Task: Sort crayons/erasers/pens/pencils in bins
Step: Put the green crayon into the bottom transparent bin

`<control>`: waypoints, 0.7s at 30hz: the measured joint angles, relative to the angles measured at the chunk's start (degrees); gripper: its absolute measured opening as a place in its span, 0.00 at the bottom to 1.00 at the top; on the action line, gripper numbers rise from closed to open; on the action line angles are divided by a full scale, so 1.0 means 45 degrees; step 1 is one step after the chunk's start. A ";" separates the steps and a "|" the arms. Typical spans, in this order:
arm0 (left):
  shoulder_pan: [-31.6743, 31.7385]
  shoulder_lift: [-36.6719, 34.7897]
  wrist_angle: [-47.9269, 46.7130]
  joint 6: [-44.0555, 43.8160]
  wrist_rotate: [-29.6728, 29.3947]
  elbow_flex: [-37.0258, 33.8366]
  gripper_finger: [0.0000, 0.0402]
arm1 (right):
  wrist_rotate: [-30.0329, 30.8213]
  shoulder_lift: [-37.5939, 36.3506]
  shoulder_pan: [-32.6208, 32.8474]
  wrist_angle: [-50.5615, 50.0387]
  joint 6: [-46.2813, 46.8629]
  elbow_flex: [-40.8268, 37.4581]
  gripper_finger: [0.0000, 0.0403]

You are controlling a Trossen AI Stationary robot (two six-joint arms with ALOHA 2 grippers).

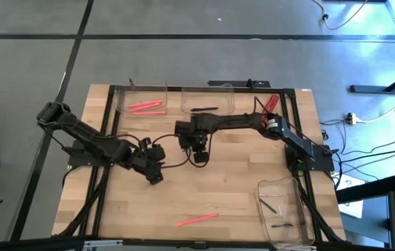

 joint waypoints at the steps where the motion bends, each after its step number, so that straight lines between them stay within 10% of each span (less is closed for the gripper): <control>1: -0.0079 0.0000 0.0000 0.0000 0.0005 0.0000 0.24 | 0.0000 -0.0004 0.0000 -0.0261 0.0100 0.0160 0.11; 21: -0.2780 -0.2204 -0.0349 -0.0787 0.0010 0.0000 0.24 | -0.0109 -0.0068 0.0071 -0.3051 0.1641 0.3059 0.11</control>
